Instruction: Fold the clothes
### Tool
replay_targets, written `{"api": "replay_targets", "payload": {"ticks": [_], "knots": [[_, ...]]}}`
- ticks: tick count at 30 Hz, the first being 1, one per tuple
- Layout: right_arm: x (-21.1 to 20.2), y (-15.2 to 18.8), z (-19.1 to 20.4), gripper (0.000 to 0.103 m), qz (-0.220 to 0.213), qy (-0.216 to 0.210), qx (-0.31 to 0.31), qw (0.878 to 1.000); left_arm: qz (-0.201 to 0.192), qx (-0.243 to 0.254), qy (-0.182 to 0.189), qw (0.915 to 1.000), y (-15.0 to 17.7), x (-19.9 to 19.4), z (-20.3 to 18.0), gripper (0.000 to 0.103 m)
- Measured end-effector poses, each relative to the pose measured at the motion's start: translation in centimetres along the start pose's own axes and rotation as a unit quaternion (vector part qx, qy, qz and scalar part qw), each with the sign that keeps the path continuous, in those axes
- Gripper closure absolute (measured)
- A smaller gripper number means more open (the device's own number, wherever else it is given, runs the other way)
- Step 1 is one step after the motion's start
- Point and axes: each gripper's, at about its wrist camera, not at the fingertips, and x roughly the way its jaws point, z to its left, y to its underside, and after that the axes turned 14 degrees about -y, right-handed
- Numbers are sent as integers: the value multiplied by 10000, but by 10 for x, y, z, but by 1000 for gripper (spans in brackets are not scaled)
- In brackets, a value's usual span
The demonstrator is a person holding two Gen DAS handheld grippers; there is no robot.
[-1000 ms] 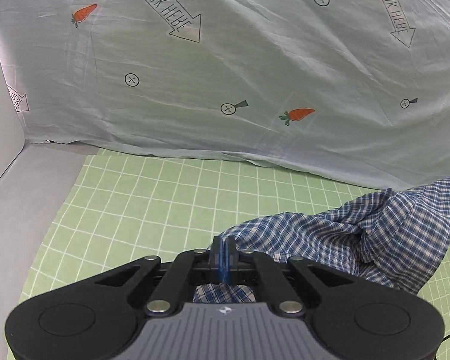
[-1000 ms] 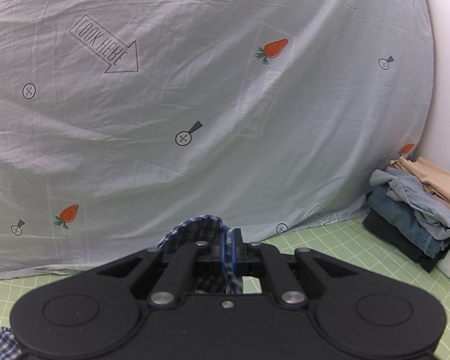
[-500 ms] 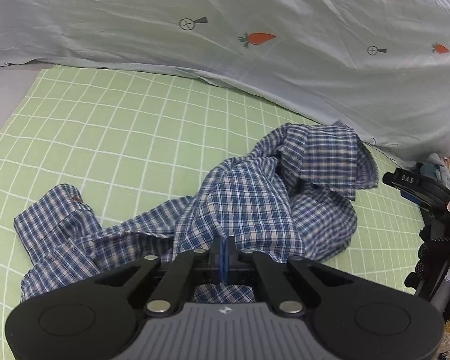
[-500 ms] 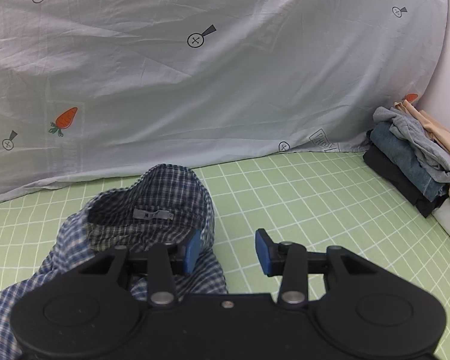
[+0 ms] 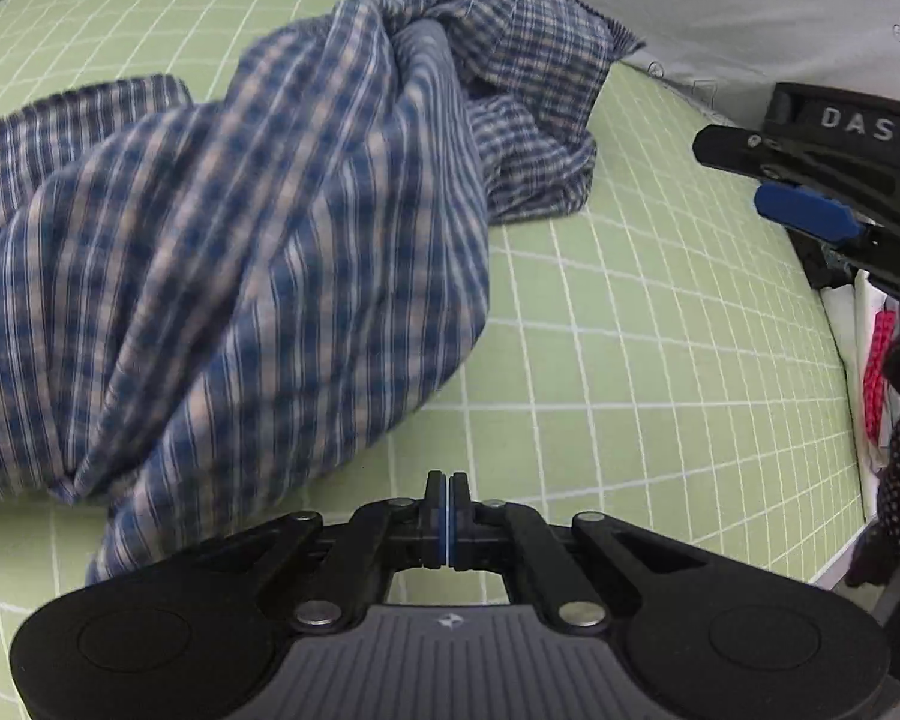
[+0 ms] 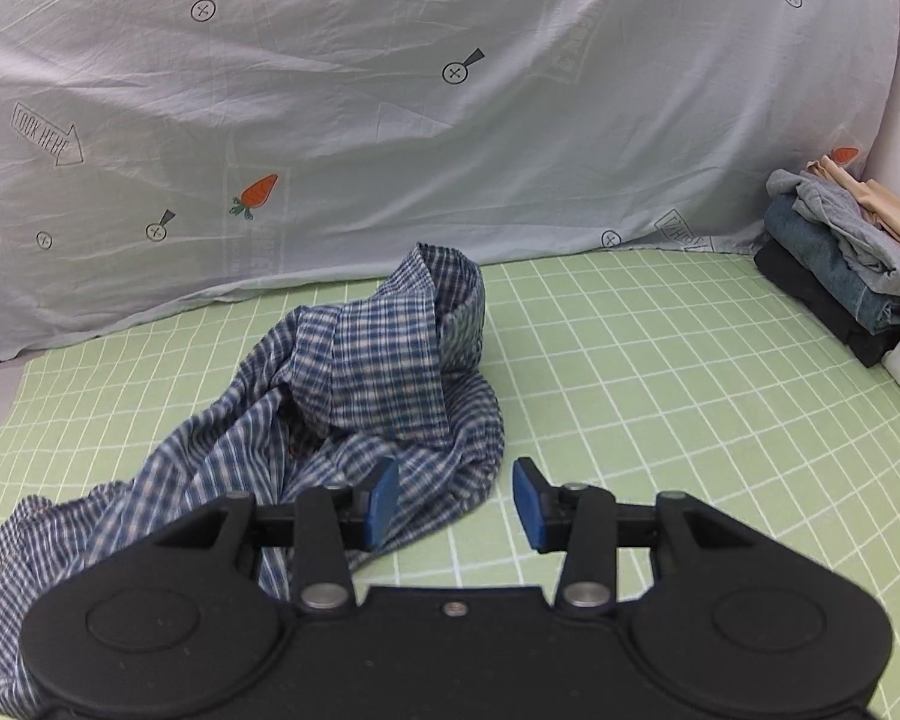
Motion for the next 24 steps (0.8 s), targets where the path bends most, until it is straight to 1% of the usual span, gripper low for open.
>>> {"api": "replay_targets", "payload": {"ticks": [2,4,7,10,12,14,16,17,19,20,22,24], "knots": [[-5,12,0,60,154,-48,-8,9999,-24,-90,23,10000,5,-6,5,103],[-9,21,-1,60,258,-84,4,9996,-263,-203,97,9994,4,-22,13,103],[-9,25,3,60,304,-130,24,9994,-688,-427,50,9967,-7,-51,31,102],[-7,23,14,60,256,-291,-17,9992,-1043,-907,9,9904,-21,-81,61,99],[-3,19,24,60,173,-475,-39,9987,-1232,-1238,-83,9846,-29,-94,83,97],[3,15,37,63,82,-701,-56,9975,-1360,-1386,-370,9803,-32,-96,100,95],[11,11,53,67,1,-999,-99,9949,-1358,-1416,-828,9771,-37,-93,119,95],[16,10,61,68,2,-1116,-164,9936,-1306,-1450,-965,9760,-40,-90,126,95],[30,10,82,69,55,-1341,-346,9903,-1169,-1564,-1066,9749,-43,-82,145,95],[37,10,90,69,106,-1389,-410,9894,-1093,-1625,-1049,9750,-43,-78,153,94],[54,13,105,69,312,-1425,-486,9881,-964,-1651,-1023,9762,-44,-69,161,91],[67,18,111,69,527,-1305,-547,9885,-824,-1585,-1028,9785,-46,-56,163,88]]}}
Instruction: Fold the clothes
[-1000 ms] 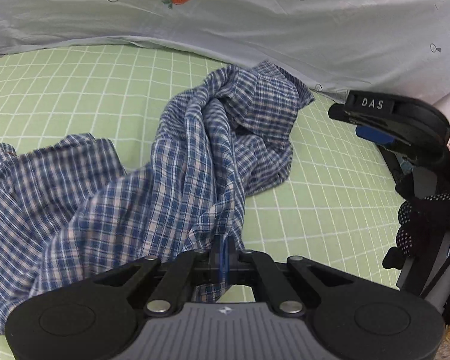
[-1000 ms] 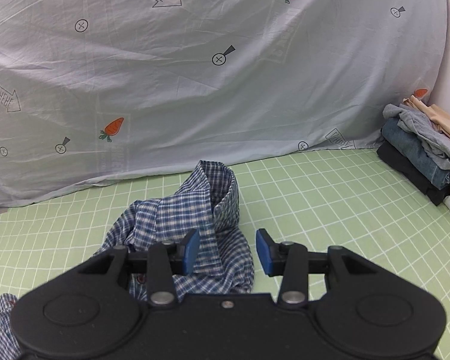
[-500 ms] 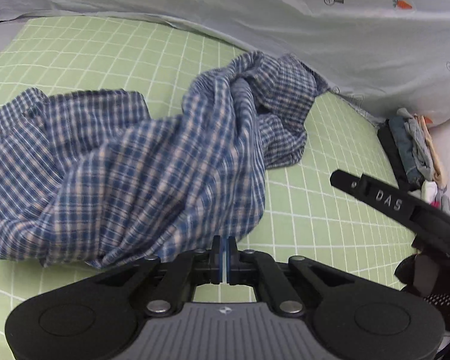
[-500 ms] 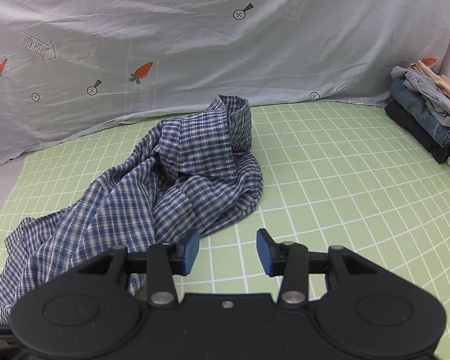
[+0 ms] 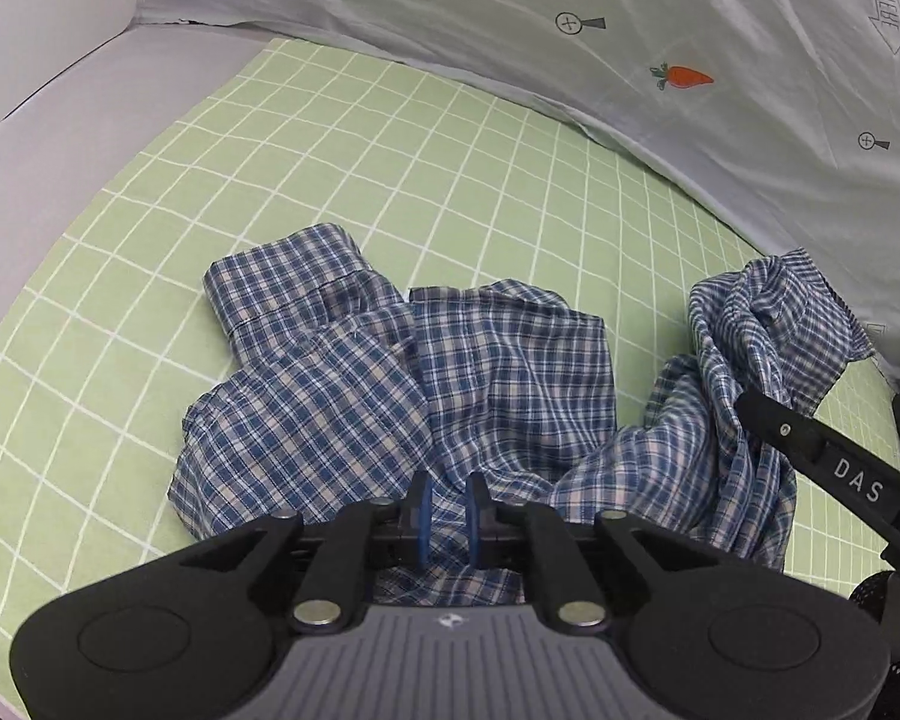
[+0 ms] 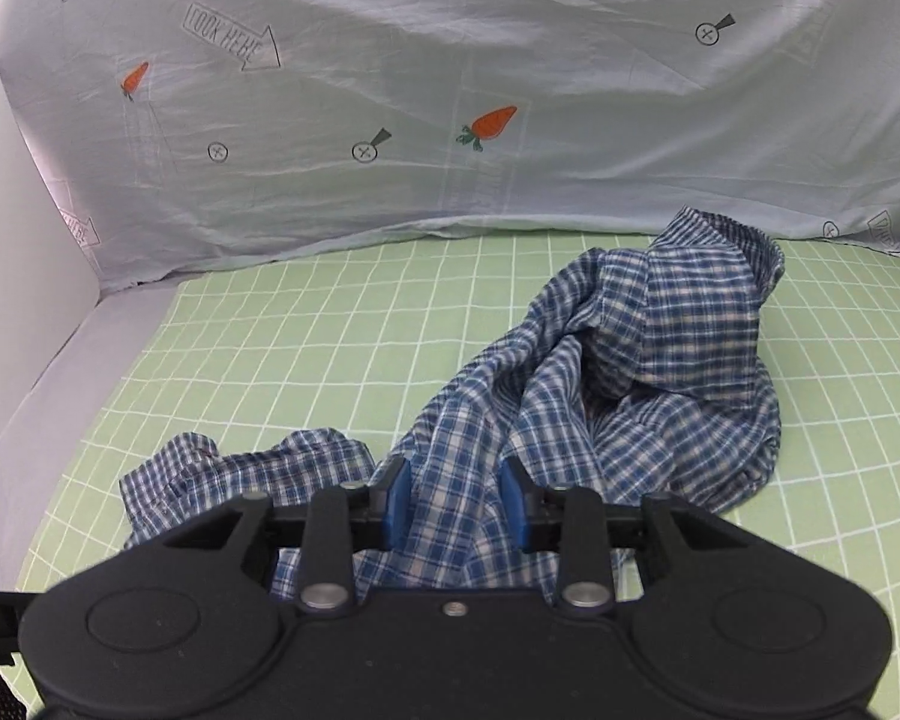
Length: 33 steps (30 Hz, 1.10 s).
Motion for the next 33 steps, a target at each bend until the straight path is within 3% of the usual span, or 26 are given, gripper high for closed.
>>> {"api": "replay_targets", "payload": {"ticks": [1,3,5,11,18,23,25,27,28,30,33], "knots": [[6,2,0,71,92,50,-22,9999,71,64,-15,10000,1,7,-2,87],[10,5,-2,91,196,174,-80,9996,219,178,-65,9996,1,21,-8,87],[1,6,-10,99,144,322,-113,9993,332,253,-142,9990,2,31,-12,87],[-47,7,-61,101,-151,925,170,9955,463,232,-227,9984,4,38,-21,86],[-115,33,-159,102,-482,2046,585,9759,260,211,-682,9971,31,16,-45,81],[-143,50,-239,100,-198,2559,674,9642,143,-77,-850,9962,72,-9,-74,77],[-157,55,-261,95,-221,2540,870,9630,94,-60,-807,9967,88,-15,-91,69],[-167,58,-268,75,-353,2394,901,9661,63,-37,-722,9974,101,-19,-111,68],[-171,59,-271,59,-417,2294,889,9684,55,-29,-672,9977,106,-21,-121,66],[-177,60,-273,55,-496,2012,818,9749,32,-15,-517,9987,114,-24,-141,62],[-181,59,-270,31,-515,1464,692,9855,-68,187,-69,9998,118,-30,-179,42]]}}
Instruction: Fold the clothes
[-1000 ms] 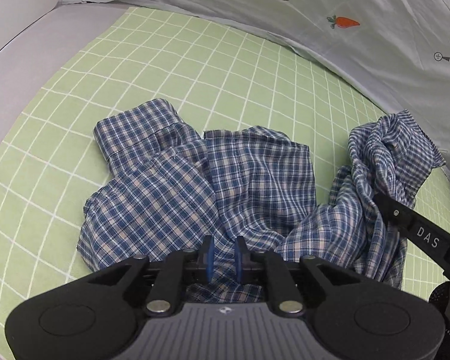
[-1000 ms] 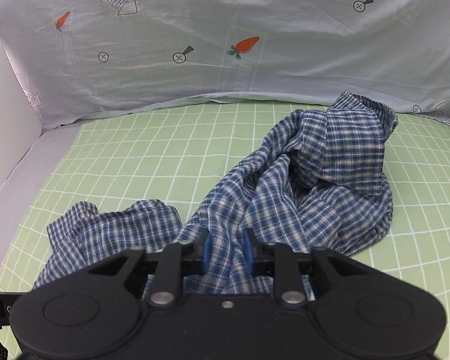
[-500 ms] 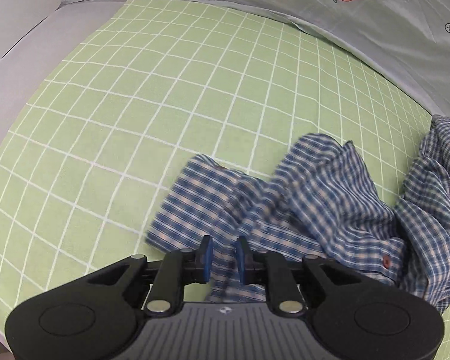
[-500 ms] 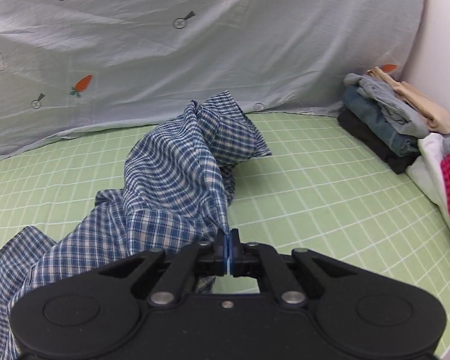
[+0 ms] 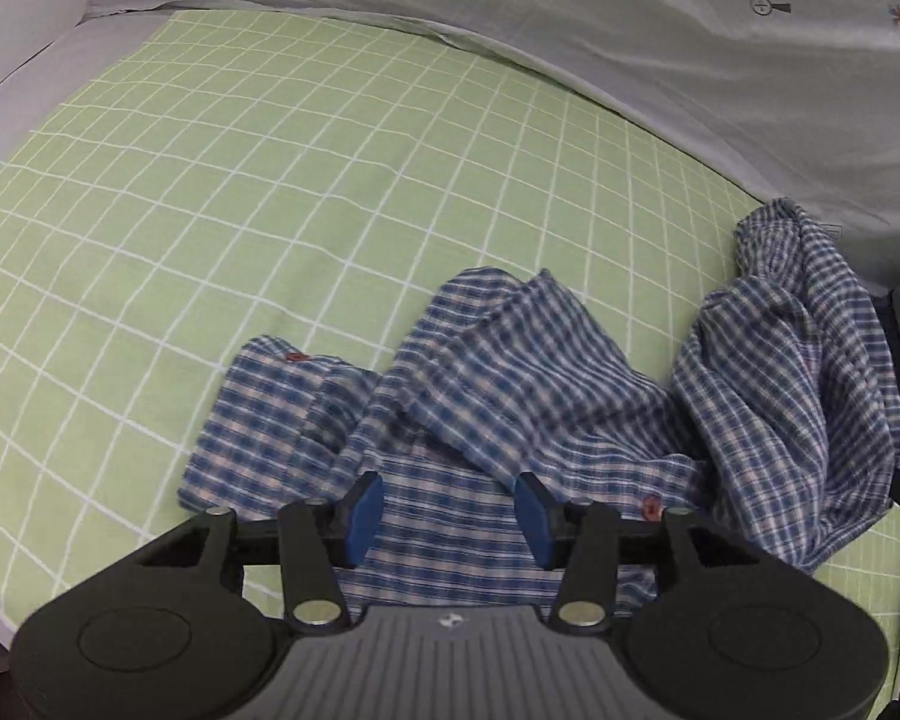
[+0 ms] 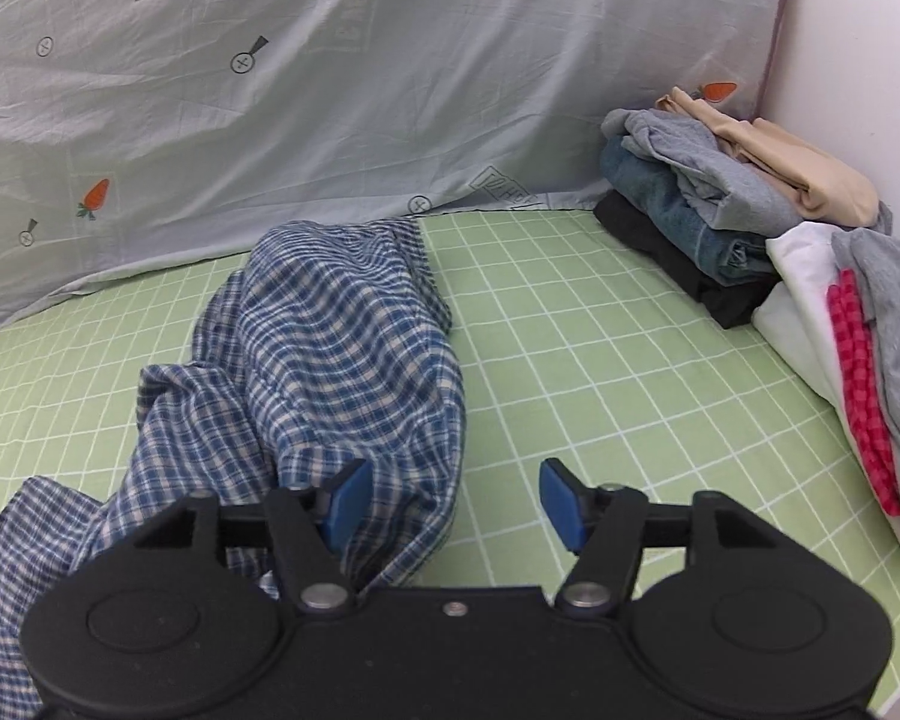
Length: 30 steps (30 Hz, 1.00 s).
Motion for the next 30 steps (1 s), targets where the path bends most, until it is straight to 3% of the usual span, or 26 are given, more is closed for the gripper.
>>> {"api": "replay_targets", "payload": {"ticks": [1,4,7,11,14,15,16,18,19,20,21,23,28,30], "knots": [[0,0,1,22,11,-163,-31,9999,-65,100,118,9999,-2,-1,-11,34],[8,2,3,13,155,-566,-161,9981,-263,460,499,9973,-11,2,-53,21],[30,0,1,5,443,-514,-190,9975,-226,788,916,9924,-22,13,-85,16],[54,0,-5,3,677,-329,-141,9971,64,1261,1174,9850,-28,33,-124,16],[63,5,-6,5,888,-247,-219,9955,215,1498,1008,9833,-28,47,-144,28],[63,8,-6,7,945,-214,-266,9949,289,1525,924,9836,-28,53,-147,49],[64,11,-6,14,1002,-182,-312,9943,379,1517,841,9841,-28,58,-148,74],[63,13,-9,41,1101,-373,-243,9929,526,1402,687,9863,-31,67,-146,98],[62,14,-12,63,1163,-505,-191,9917,541,1331,656,9875,-33,70,-144,99],[60,14,-13,72,1136,-545,-193,9918,514,1275,611,9886,-36,70,-142,100],[59,13,-14,75,1108,-584,-196,9919,421,1258,486,9900,-39,69,-141,101],[53,8,-16,89,953,-578,-290,9933,44,1297,62,9915,-46,61,-135,101],[34,-29,-40,95,263,146,-605,9977,-579,801,-516,9938,-79,39,-85,101],[29,-52,-50,96,-78,481,-828,9954,-888,621,-862,9904,-93,28,-66,101]]}}
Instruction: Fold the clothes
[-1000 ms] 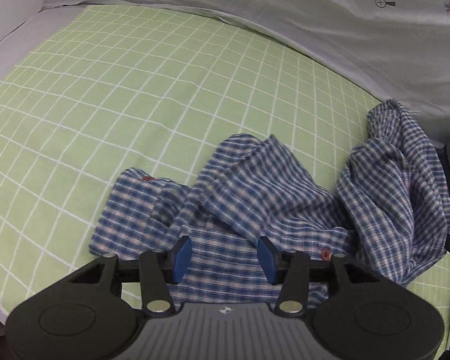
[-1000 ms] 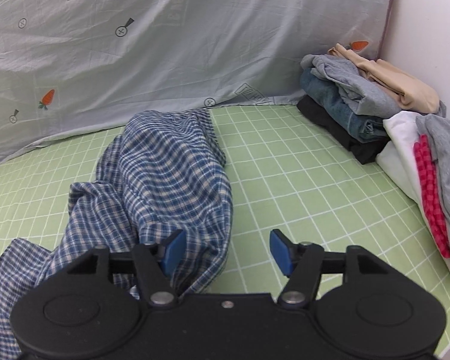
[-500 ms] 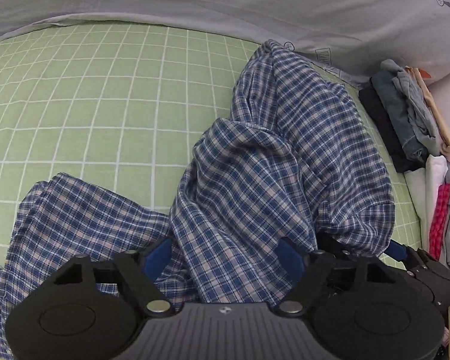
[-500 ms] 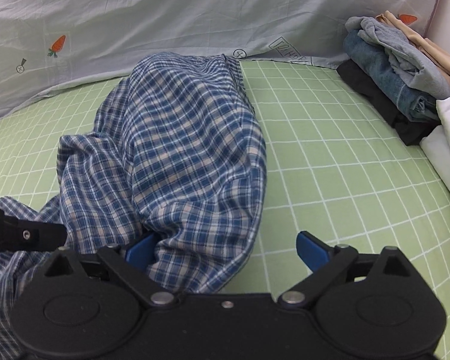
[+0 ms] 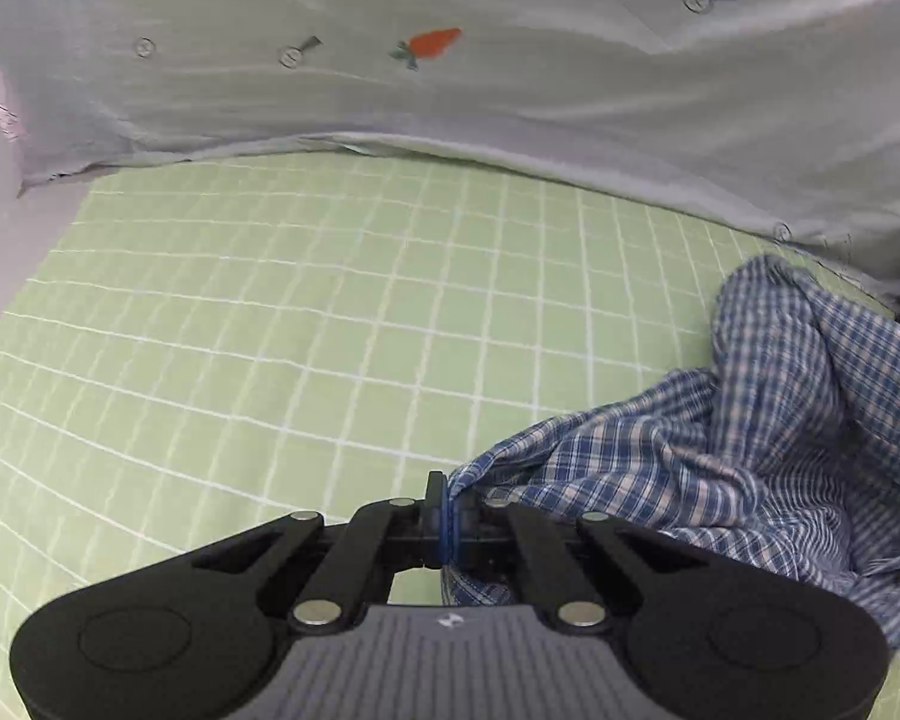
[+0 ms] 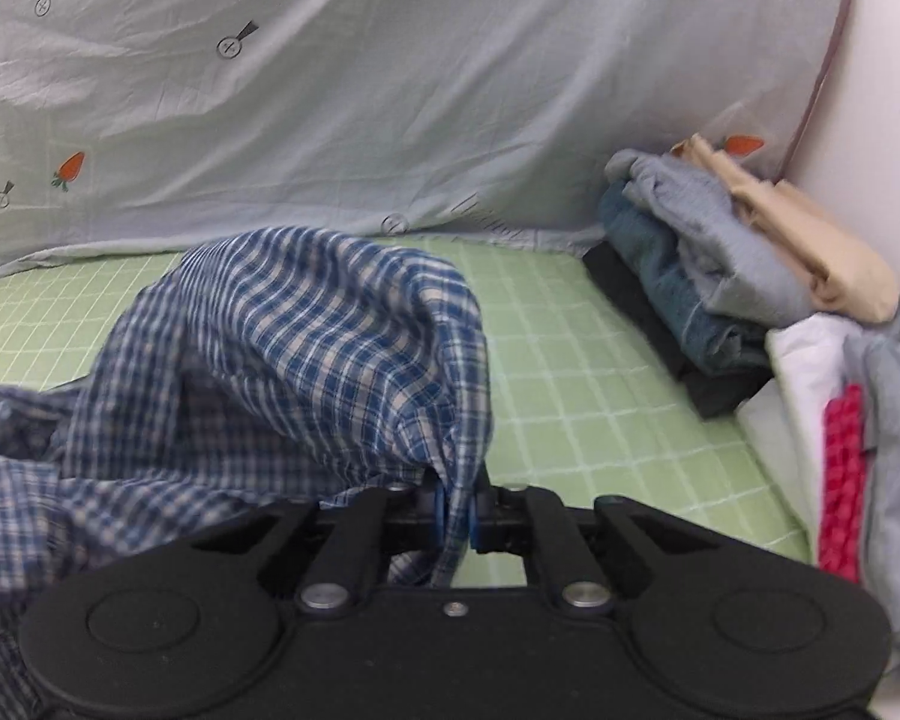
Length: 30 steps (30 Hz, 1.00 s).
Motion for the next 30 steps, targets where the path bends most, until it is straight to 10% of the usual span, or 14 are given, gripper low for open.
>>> {"api": "replay_targets", "payload": {"ticks": [6,9,14,18,22,26,30], "knots": [[15,-48,-38,93,-465,515,123,9975,-695,-308,-1379,9875,-31,12,65,101],[42,-45,-32,63,-55,851,219,9961,-454,-298,-1879,9807,-35,38,87,94],[44,-10,-16,19,457,264,1060,9930,172,-740,-929,9928,-3,48,98,55],[48,28,2,19,1077,-166,1512,9825,703,-748,-67,9947,36,49,72,51],[52,48,15,23,1354,-522,1756,9737,1098,-730,776,9882,58,44,39,47],[52,46,13,79,1353,-679,1781,9723,1223,-568,1077,9850,62,42,14,47],[36,35,-7,96,1063,-500,1674,9789,1202,-322,924,9879,63,43,8,47]]}}
